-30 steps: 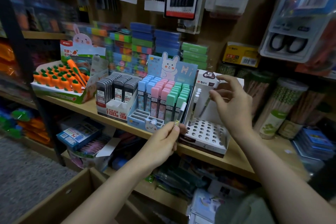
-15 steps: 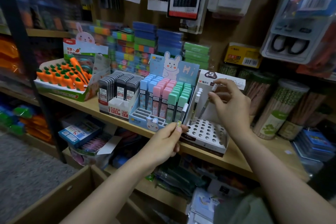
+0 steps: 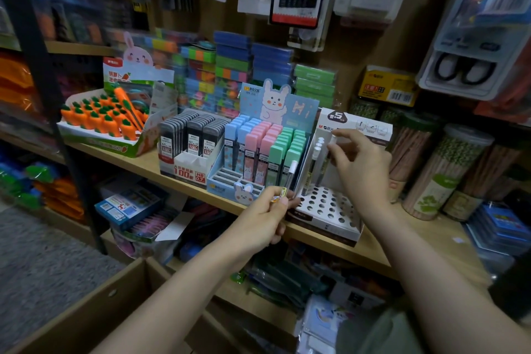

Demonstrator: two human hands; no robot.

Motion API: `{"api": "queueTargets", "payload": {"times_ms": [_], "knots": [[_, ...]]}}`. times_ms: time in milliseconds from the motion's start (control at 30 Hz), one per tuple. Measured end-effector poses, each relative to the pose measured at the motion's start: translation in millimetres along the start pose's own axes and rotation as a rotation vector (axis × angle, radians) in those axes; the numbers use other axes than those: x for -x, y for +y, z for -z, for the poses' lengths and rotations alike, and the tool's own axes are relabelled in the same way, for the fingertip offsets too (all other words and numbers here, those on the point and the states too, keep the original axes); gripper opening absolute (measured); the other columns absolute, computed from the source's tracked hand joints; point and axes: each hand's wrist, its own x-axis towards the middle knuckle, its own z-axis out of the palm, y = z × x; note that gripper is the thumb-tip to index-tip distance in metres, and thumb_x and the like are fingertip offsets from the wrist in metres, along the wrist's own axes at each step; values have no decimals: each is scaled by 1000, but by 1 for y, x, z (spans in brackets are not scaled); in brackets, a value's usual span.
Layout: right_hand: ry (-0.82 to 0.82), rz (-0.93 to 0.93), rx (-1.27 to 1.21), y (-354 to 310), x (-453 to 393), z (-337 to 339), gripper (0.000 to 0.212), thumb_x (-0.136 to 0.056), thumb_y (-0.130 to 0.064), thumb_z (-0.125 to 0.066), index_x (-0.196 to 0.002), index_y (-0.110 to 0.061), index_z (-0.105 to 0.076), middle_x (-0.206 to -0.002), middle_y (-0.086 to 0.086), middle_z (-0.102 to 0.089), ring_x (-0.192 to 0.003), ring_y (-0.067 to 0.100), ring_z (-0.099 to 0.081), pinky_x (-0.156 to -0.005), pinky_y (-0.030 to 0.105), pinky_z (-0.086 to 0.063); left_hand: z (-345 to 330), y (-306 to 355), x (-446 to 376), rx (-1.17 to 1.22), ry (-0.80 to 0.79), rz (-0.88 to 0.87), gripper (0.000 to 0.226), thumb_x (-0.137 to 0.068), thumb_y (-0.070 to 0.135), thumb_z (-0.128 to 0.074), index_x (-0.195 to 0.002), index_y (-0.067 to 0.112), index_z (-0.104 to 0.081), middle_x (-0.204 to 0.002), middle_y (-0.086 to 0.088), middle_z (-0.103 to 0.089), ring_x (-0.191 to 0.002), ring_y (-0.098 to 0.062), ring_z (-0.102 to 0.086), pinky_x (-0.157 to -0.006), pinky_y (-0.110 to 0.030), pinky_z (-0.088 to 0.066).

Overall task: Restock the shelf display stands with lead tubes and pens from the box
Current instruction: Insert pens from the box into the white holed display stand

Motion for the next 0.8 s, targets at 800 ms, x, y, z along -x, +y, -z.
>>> {"api": "queueTargets", "payload": {"times_ms": [800], "knots": [[-3, -13, -490, -13, 4, 39, 28, -81, -13, -76, -103, -24, -65, -89, -4, -73, -83, 11, -73, -75, 28, -60, 0, 2, 1, -494, 241, -384, 24, -97, 32, -53, -121, 29, -55, -114, 17, -58, -107, 6, -51, -93, -18, -43]]}}
